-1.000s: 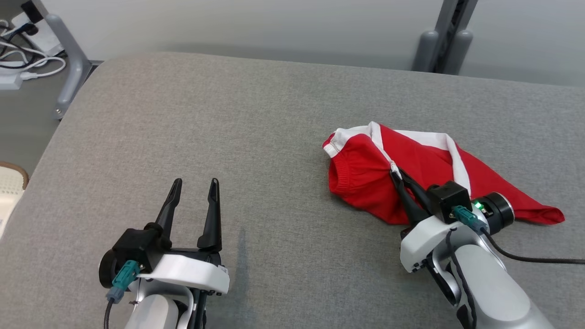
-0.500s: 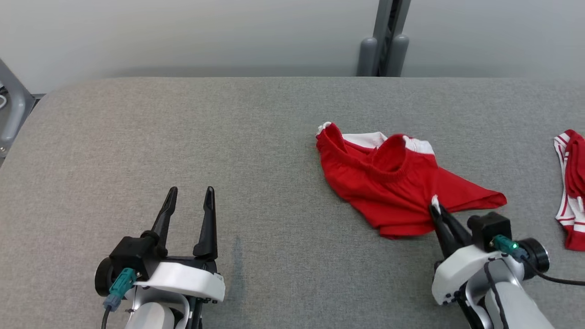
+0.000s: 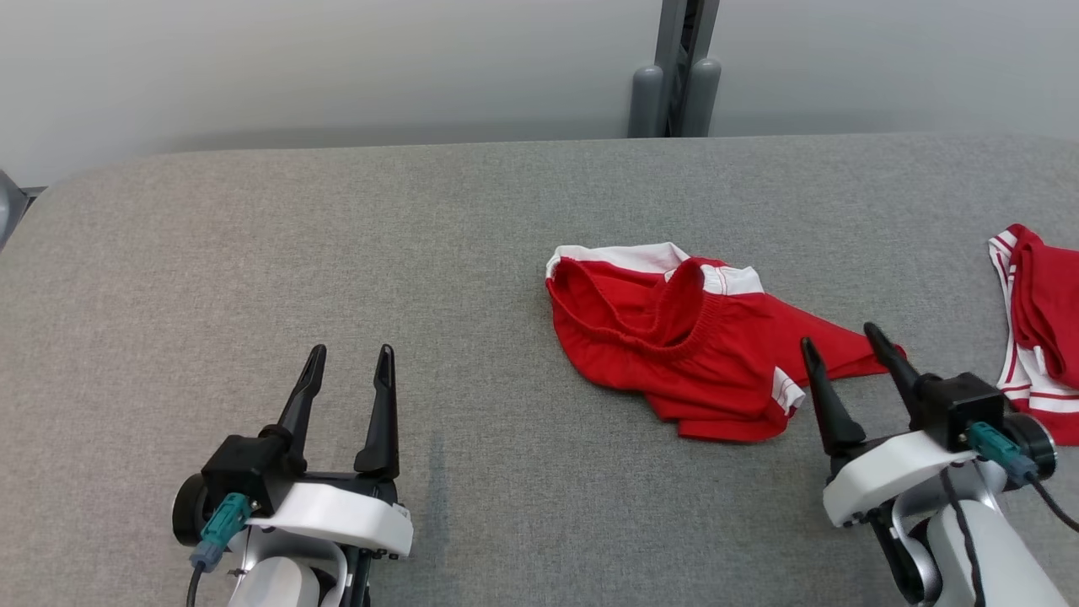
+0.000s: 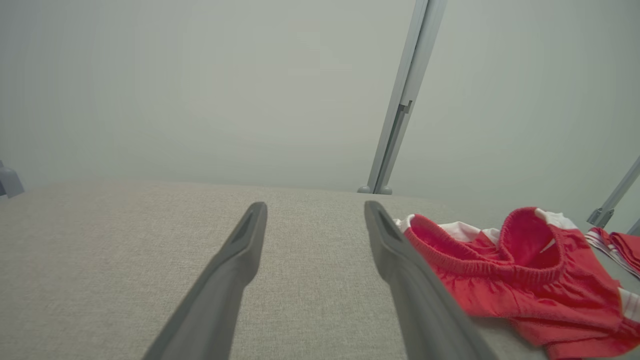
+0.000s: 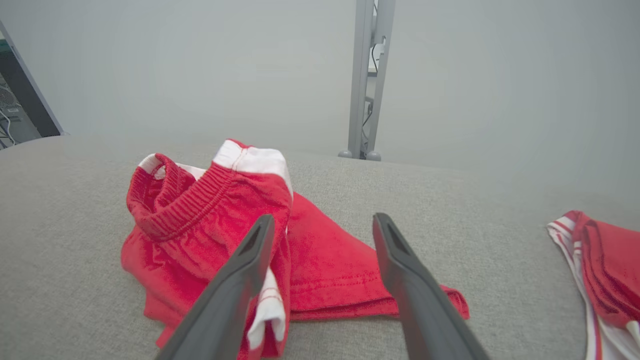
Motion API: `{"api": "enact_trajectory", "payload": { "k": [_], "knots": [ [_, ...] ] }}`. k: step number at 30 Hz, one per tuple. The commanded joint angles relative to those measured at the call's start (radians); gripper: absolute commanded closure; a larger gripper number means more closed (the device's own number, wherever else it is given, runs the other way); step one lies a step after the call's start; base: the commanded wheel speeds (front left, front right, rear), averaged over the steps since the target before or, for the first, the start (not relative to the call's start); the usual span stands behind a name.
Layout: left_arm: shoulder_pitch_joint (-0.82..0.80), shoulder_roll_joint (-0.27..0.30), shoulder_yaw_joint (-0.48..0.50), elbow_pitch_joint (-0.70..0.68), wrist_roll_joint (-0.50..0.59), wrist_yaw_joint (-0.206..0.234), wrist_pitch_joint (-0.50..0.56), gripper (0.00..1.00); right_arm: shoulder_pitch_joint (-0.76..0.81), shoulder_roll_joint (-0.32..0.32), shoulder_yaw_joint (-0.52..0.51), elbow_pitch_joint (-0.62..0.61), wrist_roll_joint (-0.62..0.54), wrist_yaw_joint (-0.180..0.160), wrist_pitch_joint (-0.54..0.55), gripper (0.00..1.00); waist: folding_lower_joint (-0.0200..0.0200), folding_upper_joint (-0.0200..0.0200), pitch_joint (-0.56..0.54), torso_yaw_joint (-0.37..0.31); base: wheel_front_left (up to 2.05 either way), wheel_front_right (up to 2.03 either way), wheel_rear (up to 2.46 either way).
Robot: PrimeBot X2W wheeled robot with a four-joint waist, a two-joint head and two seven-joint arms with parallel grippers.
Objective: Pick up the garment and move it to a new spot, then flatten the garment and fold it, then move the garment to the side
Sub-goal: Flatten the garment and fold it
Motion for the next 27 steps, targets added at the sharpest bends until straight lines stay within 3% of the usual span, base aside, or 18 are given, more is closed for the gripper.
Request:
{"api": "enact_trajectory", "payload": {
  "k": [1, 8, 15, 27],
  "knots": [
    [0.002, 0.004, 0.006, -0.001, 0.006, -0.005, -0.001, 0.0, 0.002, -0.003, -0.02, -0.024, -0.014, 0.0, -0.016, 0.0, 0.0, 0.0, 0.0, -0.003, 0.0, 0.0, 0.0],
    [0.002, 0.004, 0.003, -0.005, 0.011, -0.007, -0.001, 0.0, 0.057, 0.02, -0.118, -0.161, -0.052, 0.0, -0.045, 0.0, 0.0, 0.0, -0.007, -0.015, 0.0, 0.0, 0.0],
    [0.01, 0.004, -0.001, -0.011, 0.013, -0.01, -0.001, 0.0, 0.15, 0.035, -0.141, -0.244, -0.06, 0.0, -0.049, 0.0, 0.0, 0.0, -0.009, -0.02, 0.0, 0.0, 0.0],
    [-0.009, 0.004, -0.01, -0.008, 0.017, -0.016, -0.001, 0.0, 0.153, 0.012, -0.049, -0.136, 0.005, 0.0, -0.027, 0.0, 0.0, 0.0, 0.012, -0.01, 0.0, 0.0, 0.0]
  ]
}}
